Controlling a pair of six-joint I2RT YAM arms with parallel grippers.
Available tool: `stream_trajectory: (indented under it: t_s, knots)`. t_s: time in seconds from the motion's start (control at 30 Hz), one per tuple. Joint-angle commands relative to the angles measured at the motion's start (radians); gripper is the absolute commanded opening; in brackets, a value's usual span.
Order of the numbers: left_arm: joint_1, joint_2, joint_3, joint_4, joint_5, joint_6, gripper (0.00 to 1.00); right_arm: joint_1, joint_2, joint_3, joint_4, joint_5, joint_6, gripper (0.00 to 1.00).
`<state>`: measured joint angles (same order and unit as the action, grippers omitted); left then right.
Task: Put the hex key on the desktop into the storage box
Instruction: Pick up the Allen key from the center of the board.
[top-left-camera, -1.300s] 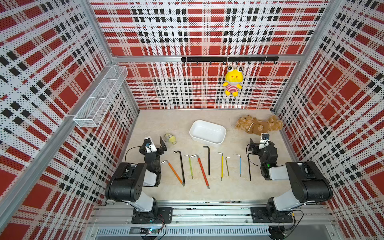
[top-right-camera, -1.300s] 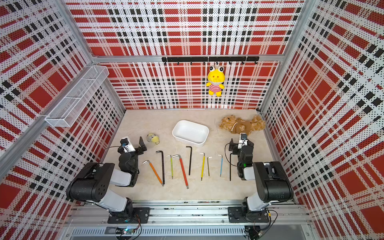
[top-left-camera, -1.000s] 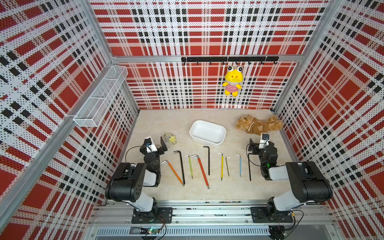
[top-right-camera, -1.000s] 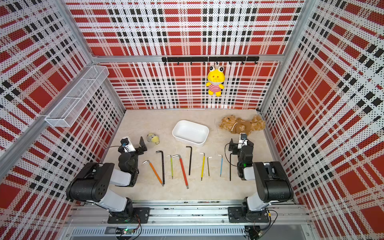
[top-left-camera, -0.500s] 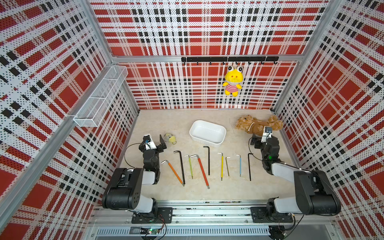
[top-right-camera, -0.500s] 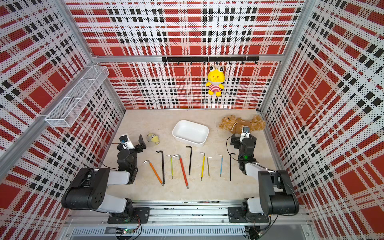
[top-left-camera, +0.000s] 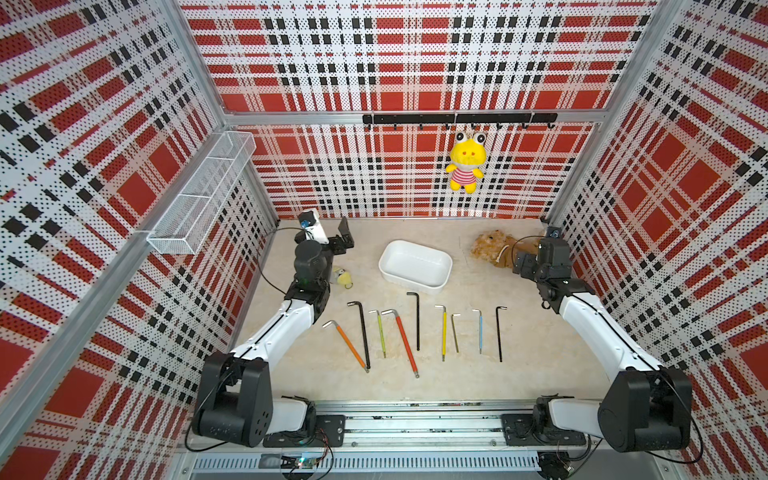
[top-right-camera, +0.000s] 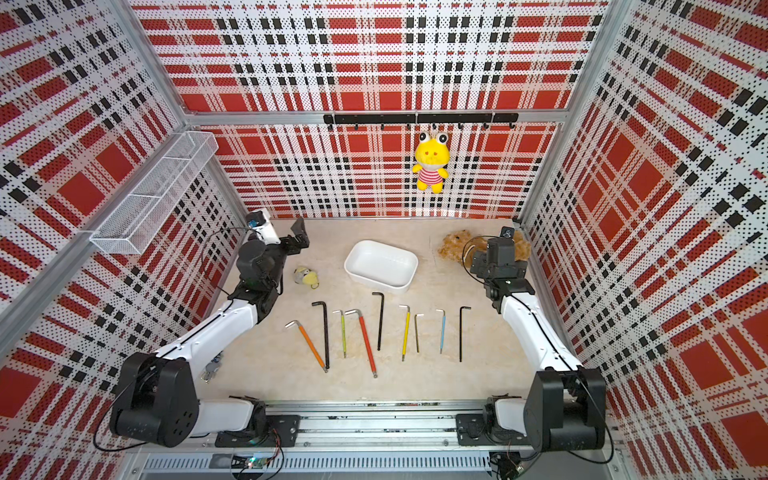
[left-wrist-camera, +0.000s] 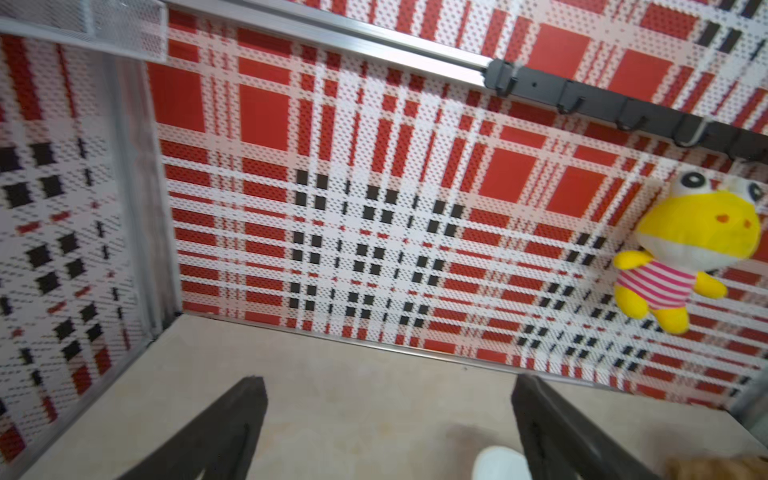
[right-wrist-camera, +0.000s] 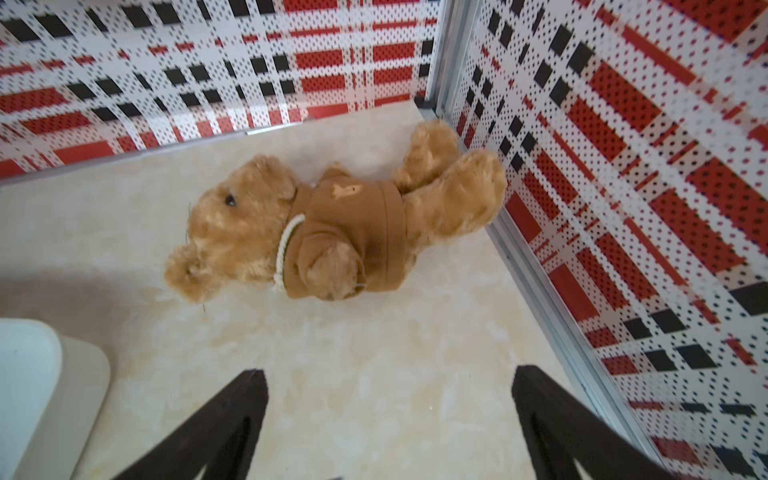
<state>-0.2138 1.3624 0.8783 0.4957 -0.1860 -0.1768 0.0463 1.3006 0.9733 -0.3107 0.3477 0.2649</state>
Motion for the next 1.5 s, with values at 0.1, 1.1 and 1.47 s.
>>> stream_trajectory:
  t_s: [0.1,1.1,1.47]
  knots:
    - [-0.078,0.030,0.081,-0.202,0.001,0.042,1.00,0.048,0.094,-0.015,-0.078,0.016,0.025,1.00]
    - [-0.124,0.002,0.088,-0.266,-0.043,0.074,0.99,0.165,0.294,-0.102,-0.412,-0.325,0.183,0.54]
    - [-0.121,0.000,0.095,-0.277,-0.049,0.076,0.99,0.165,0.312,-0.112,-0.418,-0.305,0.190,0.39]
